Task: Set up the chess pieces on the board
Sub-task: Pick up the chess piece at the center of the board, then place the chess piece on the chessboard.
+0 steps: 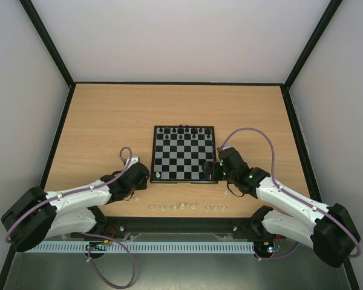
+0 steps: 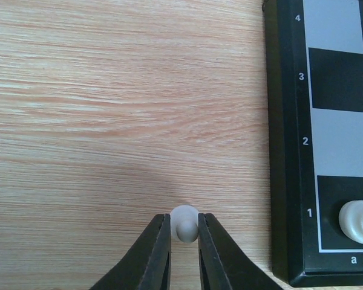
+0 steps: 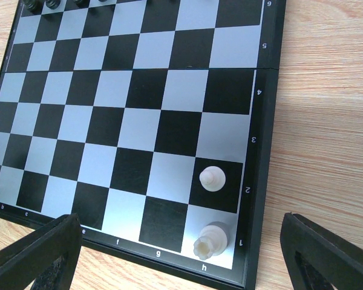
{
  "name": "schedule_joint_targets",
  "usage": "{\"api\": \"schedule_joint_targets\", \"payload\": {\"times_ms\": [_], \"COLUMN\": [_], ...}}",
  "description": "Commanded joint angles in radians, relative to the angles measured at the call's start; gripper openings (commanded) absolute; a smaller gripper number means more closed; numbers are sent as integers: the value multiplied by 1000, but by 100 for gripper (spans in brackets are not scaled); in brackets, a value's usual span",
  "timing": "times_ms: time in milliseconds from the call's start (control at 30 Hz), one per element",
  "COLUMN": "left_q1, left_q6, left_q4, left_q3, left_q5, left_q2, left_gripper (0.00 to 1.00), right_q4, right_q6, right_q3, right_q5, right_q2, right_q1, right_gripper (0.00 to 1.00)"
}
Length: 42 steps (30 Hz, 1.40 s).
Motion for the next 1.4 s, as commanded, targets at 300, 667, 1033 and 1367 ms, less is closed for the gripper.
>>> {"api": "schedule_joint_targets", "payload": {"times_ms": [300,667,1033,1367], "left_q1": [-4,-6,-5,-20], "left_q6": [31,77,136,162], "left_q4": [-2,-109,-106,-60], "left_q3": [46,143,219,264], "left_q5": [-22,-58,-14,38], "left_q2": [39,-11,56,147], "left_gripper": [8,7,7,7], "right_q4": [0,1,2,4], "right_q6": [-1,0,0,0], "right_q3": [-15,-16,-16,-16], "right_q5": [-1,1,1,3], "right_q2": [-12,-12,-9,-4], "right_q1": [-4,-4,-5,-5], "right_gripper": [90,90,90,90]}}
